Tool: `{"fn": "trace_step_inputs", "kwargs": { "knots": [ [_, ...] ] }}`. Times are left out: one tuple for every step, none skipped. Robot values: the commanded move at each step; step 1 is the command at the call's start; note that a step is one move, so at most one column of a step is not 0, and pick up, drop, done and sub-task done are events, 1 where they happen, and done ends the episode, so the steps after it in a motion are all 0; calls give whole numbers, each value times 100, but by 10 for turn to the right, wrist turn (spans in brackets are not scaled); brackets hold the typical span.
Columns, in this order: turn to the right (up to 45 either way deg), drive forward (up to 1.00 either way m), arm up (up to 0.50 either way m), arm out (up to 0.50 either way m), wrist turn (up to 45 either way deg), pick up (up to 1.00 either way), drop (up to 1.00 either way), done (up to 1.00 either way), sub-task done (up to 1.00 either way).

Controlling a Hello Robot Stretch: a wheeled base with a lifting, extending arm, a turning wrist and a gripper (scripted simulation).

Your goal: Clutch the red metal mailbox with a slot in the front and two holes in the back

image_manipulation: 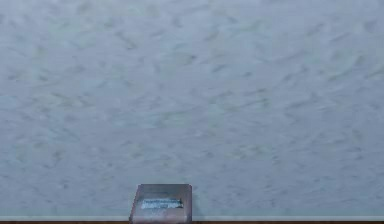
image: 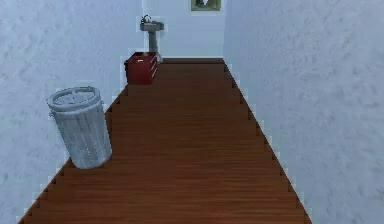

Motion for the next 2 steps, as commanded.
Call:
{"fn": "trace_step_inputs", "kwargs": {
  "knots": [
    [0, 0, 18, 0, 0, 0, 0, 0, 0],
    [0, 0, 0, 30, 0, 0, 0, 0, 0]
  ]
}}
